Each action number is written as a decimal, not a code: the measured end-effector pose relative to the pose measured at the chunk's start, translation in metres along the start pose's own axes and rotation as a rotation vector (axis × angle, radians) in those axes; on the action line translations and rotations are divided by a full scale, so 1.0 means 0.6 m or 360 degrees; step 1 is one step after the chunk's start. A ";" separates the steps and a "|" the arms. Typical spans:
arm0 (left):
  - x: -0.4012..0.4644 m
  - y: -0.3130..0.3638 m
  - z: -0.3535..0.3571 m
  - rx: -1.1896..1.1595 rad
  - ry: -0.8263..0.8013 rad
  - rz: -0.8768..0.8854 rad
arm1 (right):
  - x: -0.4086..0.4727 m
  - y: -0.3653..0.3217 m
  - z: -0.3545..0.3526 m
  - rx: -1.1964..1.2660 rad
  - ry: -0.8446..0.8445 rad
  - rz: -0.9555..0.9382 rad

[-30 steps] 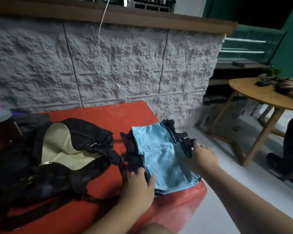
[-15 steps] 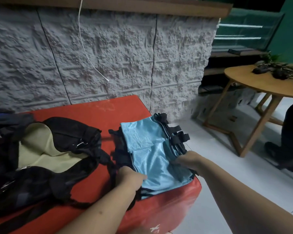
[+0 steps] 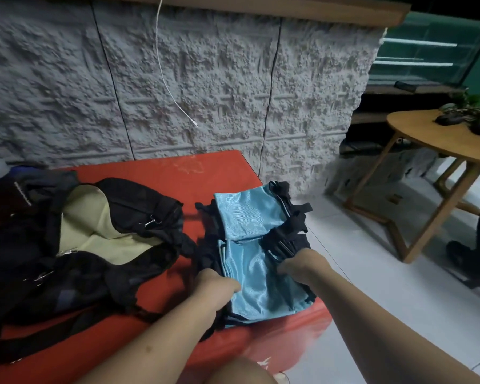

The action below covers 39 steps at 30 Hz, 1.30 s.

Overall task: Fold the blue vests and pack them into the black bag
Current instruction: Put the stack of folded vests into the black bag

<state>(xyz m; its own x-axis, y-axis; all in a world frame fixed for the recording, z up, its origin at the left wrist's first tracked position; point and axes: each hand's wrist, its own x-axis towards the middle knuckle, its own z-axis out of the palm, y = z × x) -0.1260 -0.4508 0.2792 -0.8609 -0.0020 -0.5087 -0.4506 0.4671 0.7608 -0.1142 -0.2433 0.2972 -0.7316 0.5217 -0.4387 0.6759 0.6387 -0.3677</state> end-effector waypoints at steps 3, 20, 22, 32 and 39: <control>0.001 -0.009 -0.006 -0.0088 -0.0032 0.0059 | -0.011 -0.015 0.011 -0.0064 0.0049 -0.0040; 0.075 -0.039 -0.012 -0.0850 -0.0372 -0.0157 | -0.093 -0.132 0.077 0.0075 -0.0086 -0.0071; 0.066 -0.034 -0.040 -0.0922 -0.0543 -0.0279 | -0.105 -0.143 0.087 -0.0092 -0.0101 -0.0017; 0.048 -0.047 -0.086 -0.0766 -0.0515 -0.0257 | -0.100 -0.167 0.108 -0.0422 -0.0122 0.0143; 0.034 -0.029 -0.109 -0.0710 -0.0528 -0.0226 | -0.101 -0.172 0.129 -0.0586 -0.0043 0.0176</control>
<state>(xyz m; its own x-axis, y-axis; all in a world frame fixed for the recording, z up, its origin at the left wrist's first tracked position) -0.1515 -0.5165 0.2819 -0.6967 0.2738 -0.6631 -0.6746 0.0642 0.7354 -0.1327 -0.3847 0.2981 -0.6500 0.5870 -0.4827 0.6701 0.7423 0.0003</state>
